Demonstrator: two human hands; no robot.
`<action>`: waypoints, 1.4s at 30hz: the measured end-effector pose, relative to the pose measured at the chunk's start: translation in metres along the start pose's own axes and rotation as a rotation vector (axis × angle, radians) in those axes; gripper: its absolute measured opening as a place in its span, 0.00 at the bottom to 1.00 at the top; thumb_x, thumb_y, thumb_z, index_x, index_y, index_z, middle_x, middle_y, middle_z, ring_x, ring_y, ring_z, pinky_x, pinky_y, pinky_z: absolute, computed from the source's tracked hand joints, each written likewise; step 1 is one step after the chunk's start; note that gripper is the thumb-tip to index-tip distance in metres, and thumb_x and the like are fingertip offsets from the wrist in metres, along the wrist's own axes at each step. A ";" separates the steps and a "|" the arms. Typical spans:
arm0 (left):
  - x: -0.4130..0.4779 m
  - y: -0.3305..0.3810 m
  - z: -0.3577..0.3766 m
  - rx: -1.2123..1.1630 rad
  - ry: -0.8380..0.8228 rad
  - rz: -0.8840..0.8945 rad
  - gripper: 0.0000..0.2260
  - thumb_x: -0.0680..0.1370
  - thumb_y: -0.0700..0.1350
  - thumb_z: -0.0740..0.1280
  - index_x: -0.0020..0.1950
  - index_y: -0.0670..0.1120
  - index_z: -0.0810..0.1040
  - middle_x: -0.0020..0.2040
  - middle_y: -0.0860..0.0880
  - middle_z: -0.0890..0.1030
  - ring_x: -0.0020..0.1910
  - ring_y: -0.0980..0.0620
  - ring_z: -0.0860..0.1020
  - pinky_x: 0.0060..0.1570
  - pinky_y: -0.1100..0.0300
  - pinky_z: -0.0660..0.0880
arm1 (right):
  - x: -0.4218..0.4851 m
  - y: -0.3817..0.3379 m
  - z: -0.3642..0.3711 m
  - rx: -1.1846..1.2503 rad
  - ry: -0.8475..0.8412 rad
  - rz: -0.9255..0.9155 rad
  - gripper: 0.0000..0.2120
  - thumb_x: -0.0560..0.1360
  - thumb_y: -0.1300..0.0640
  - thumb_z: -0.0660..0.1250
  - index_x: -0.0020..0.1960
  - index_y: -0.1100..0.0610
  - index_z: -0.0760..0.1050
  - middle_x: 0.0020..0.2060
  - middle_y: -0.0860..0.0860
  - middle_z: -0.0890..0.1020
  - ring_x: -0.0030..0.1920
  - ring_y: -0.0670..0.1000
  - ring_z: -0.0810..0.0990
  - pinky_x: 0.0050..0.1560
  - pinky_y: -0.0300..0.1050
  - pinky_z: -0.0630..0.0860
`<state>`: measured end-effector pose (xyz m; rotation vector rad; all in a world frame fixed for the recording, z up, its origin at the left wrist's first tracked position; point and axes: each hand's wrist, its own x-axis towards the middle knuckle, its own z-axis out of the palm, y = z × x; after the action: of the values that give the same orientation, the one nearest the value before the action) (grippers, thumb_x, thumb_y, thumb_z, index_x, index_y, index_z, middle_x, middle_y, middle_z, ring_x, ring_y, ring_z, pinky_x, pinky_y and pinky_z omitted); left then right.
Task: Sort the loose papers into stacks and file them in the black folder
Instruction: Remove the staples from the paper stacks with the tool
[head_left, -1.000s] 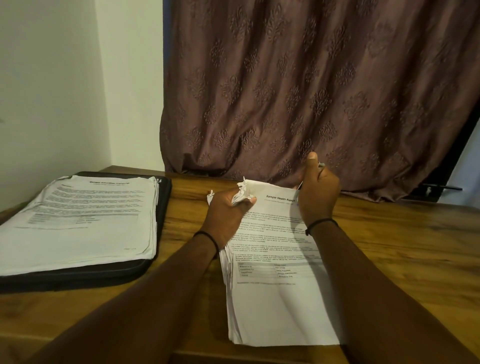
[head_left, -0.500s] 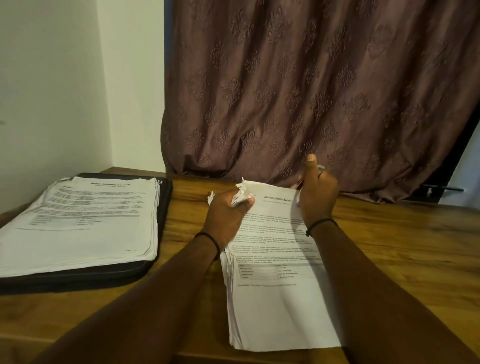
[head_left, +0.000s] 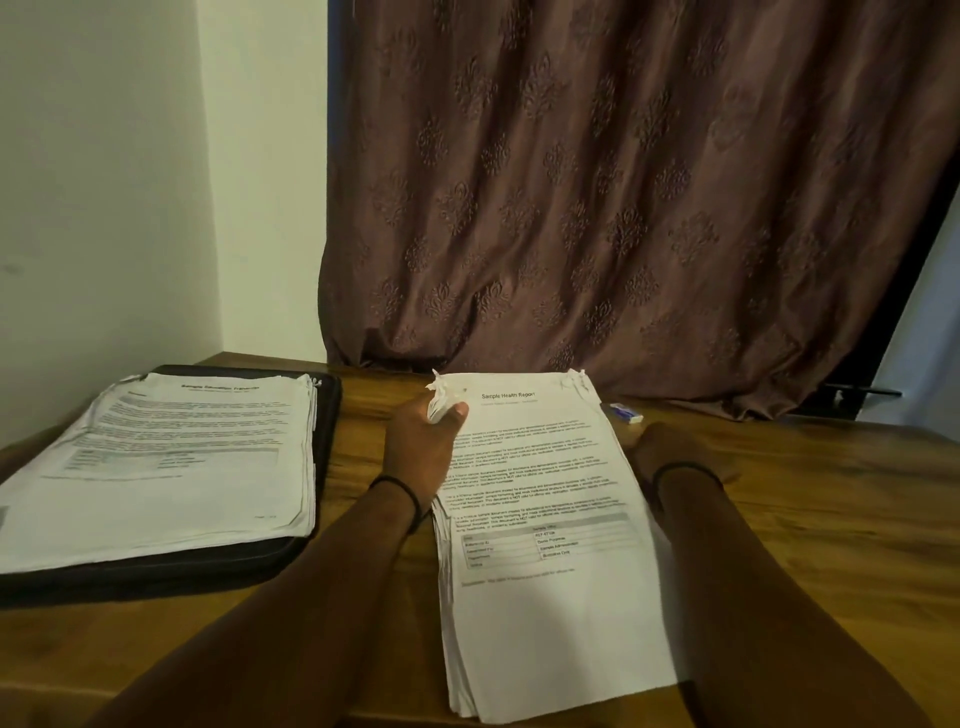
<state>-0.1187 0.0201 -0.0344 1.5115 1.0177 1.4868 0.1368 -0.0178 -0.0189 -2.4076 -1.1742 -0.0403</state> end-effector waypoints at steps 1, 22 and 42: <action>0.000 -0.001 0.000 -0.003 -0.003 -0.006 0.12 0.79 0.43 0.67 0.61 0.40 0.79 0.55 0.44 0.83 0.51 0.48 0.80 0.48 0.60 0.73 | 0.001 0.001 0.002 -0.002 -0.029 0.027 0.20 0.83 0.51 0.59 0.71 0.61 0.69 0.68 0.61 0.73 0.67 0.61 0.73 0.69 0.54 0.68; 0.010 0.001 -0.012 -0.348 0.035 -0.165 0.10 0.79 0.50 0.66 0.54 0.46 0.82 0.50 0.46 0.85 0.51 0.43 0.83 0.57 0.45 0.78 | -0.050 -0.041 -0.035 1.098 -0.415 -0.172 0.07 0.77 0.67 0.68 0.51 0.70 0.79 0.36 0.56 0.85 0.31 0.50 0.84 0.31 0.39 0.79; 0.007 -0.015 -0.017 0.495 0.213 -0.106 0.10 0.79 0.42 0.62 0.42 0.40 0.78 0.43 0.40 0.82 0.44 0.41 0.80 0.42 0.57 0.72 | -0.001 -0.020 0.007 0.633 0.094 -0.114 0.15 0.75 0.48 0.69 0.43 0.61 0.81 0.39 0.58 0.84 0.43 0.59 0.82 0.44 0.49 0.76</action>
<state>-0.1361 0.0325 -0.0454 1.6176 1.6610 1.4046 0.1197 -0.0054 -0.0174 -1.7668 -1.0776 0.1578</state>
